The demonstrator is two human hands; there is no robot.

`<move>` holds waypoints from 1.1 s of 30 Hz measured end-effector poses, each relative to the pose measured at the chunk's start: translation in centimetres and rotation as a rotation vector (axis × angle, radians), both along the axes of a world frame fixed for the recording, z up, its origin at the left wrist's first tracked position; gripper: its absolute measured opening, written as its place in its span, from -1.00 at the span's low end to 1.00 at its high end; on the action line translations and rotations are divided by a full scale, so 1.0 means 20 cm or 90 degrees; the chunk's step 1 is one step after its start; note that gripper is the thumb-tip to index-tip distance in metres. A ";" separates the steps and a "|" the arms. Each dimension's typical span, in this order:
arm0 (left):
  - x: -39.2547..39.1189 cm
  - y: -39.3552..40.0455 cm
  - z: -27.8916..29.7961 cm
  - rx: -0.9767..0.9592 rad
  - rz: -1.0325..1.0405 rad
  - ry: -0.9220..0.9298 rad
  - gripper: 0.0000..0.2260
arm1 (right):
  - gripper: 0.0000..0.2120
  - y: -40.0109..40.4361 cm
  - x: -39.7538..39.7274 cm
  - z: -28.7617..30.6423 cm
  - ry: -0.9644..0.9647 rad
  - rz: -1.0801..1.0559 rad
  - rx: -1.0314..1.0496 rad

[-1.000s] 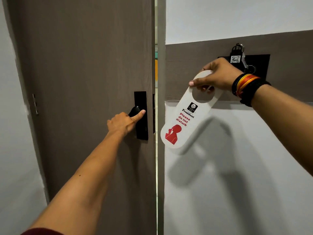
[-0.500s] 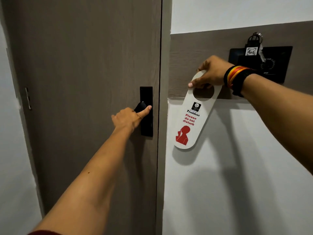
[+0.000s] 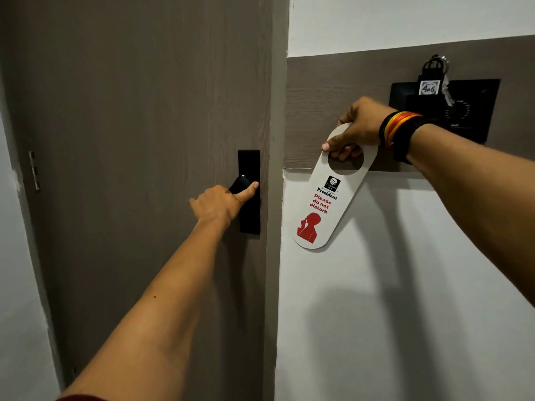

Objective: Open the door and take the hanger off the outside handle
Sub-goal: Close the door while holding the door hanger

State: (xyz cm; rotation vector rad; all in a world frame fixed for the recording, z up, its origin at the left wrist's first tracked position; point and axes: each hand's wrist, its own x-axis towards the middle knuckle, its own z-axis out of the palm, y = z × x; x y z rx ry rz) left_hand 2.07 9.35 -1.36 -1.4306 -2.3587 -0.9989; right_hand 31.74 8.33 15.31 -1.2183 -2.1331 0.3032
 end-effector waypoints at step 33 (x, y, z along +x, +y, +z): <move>-0.09 -0.01 0.17 -0.065 -0.004 0.328 -0.03 | -0.66 0.03 0.01 -0.01 0.001 0.021 0.007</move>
